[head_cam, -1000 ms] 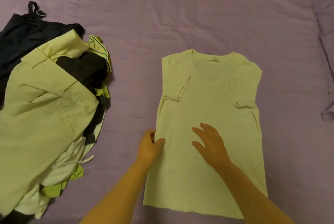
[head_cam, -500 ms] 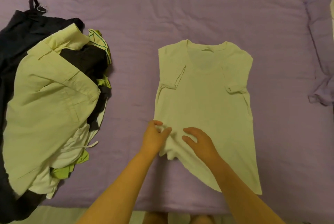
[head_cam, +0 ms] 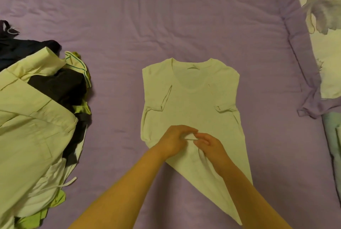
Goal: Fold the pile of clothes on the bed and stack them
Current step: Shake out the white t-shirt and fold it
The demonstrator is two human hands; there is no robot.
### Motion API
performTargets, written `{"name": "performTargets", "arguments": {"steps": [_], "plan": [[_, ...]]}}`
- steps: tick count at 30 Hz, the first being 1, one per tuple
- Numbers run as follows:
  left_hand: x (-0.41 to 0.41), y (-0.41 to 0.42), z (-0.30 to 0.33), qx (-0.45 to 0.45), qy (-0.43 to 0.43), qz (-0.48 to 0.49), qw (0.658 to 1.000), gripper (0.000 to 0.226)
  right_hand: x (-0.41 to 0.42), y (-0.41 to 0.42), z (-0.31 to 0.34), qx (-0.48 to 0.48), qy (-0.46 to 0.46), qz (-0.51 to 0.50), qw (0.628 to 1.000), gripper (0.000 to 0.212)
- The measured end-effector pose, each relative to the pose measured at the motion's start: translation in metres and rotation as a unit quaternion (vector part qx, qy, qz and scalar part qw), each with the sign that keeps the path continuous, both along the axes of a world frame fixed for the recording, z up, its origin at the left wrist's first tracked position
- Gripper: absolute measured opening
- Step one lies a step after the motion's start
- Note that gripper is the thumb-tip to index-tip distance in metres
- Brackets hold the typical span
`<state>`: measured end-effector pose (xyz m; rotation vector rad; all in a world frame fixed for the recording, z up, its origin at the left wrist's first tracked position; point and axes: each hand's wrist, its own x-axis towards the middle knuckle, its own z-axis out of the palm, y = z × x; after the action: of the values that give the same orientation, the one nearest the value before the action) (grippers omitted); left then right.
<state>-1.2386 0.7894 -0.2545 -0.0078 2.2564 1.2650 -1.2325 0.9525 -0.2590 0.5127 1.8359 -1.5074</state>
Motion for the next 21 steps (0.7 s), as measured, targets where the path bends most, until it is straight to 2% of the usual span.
{"name": "performTargets", "arguments": {"steps": [2, 5, 10, 12, 17, 21], "plan": [[-0.009, 0.000, -0.002, 0.010, 0.005, -0.021, 1.000, 0.045, -0.009, 0.002, -0.003, -0.003, -0.003, -0.010, 1.000, 0.018], [-0.022, -0.005, 0.002, 0.068, -0.071, 0.018, 0.995, 0.041, -0.024, 0.007, -0.003, -0.019, -0.021, -0.027, 0.999, 0.020], [-0.043, -0.011, 0.010, 0.165, -0.162, -0.023, 0.973, 0.055, -0.052, 0.019, -0.001, -0.084, -0.063, -0.041, 0.994, 0.017], [-0.048, -0.010, 0.007, 0.183, -0.167, -0.020, 0.969, 0.057, -0.060, 0.024, -0.004, -0.099, -0.082, -0.039, 0.991, 0.017], [-0.058, 0.005, -0.001, 0.187, -0.150, 0.081, 0.967, 0.034, -0.070, 0.033, -0.009, -0.117, -0.100, -0.023, 0.988, 0.018], [-0.068, 0.017, -0.005, 0.170, -0.138, 0.183, 0.958, 0.016, -0.071, 0.035, -0.004, -0.126, -0.060, 0.014, 0.990, 0.036]]}}
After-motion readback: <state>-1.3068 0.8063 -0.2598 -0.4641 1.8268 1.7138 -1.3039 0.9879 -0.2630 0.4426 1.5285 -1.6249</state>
